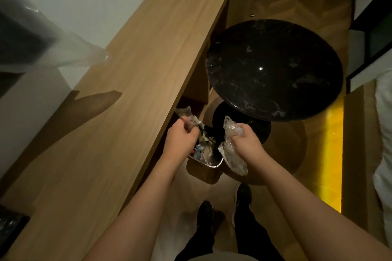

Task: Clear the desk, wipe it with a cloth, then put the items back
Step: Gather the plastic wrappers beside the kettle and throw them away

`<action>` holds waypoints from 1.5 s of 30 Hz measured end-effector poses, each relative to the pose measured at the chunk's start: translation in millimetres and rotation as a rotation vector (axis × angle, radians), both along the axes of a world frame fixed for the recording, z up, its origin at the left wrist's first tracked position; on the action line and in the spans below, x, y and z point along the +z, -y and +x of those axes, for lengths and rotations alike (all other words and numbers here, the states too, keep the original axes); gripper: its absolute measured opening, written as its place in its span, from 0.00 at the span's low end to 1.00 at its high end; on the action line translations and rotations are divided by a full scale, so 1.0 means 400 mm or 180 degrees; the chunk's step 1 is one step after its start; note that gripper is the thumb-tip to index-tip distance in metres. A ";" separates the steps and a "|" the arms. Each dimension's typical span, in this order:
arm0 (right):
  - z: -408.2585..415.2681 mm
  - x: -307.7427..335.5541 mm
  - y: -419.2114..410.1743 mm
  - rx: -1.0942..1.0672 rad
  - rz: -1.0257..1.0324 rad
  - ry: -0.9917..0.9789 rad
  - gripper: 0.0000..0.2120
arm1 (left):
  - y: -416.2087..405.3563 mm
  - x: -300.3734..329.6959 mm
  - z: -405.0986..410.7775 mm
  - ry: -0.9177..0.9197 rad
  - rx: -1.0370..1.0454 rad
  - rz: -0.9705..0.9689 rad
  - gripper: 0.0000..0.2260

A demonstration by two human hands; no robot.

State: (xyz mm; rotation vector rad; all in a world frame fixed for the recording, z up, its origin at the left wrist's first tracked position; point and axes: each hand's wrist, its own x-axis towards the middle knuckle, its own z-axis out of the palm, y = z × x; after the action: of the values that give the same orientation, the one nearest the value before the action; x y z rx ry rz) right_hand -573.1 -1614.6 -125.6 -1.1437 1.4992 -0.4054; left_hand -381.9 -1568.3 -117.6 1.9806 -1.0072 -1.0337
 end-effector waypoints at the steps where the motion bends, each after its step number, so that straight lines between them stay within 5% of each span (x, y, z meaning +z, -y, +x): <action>1: -0.004 -0.010 0.027 0.0068 0.0030 -0.0017 0.12 | 0.016 -0.003 -0.006 0.0017 0.0030 0.0021 0.06; 9: -0.006 -0.114 0.230 0.0658 0.0093 -0.0304 0.05 | 0.142 -0.042 -0.044 0.0228 0.0399 0.0121 0.03; 15: 0.069 -0.320 0.306 0.0781 0.0128 -0.0440 0.10 | 0.205 -0.215 0.006 0.0412 0.0535 0.0317 0.04; 21: 0.137 -0.692 0.365 0.0837 0.0034 -0.0576 0.24 | 0.284 -0.574 0.060 0.0776 0.0116 0.0192 0.09; 27: 0.200 -1.143 0.391 0.1276 0.0228 -0.0529 0.10 | 0.343 -1.037 0.062 0.1030 0.0128 0.0362 0.06; 34: 0.241 -1.575 0.422 0.1840 0.0372 -0.1226 0.17 | 0.399 -1.475 0.057 0.1766 -0.0382 0.0704 0.07; 45: 0.205 -1.652 0.453 0.2378 -0.0202 -0.1618 0.17 | 0.465 -1.653 0.034 0.2075 -0.1346 0.1694 0.14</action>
State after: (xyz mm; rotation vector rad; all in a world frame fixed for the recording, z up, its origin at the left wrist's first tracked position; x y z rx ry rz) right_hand -490.9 -1795.9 -786.4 -1.8404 1.3467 0.3802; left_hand -368.5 -1754.2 -778.9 2.7131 -1.6877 -0.9478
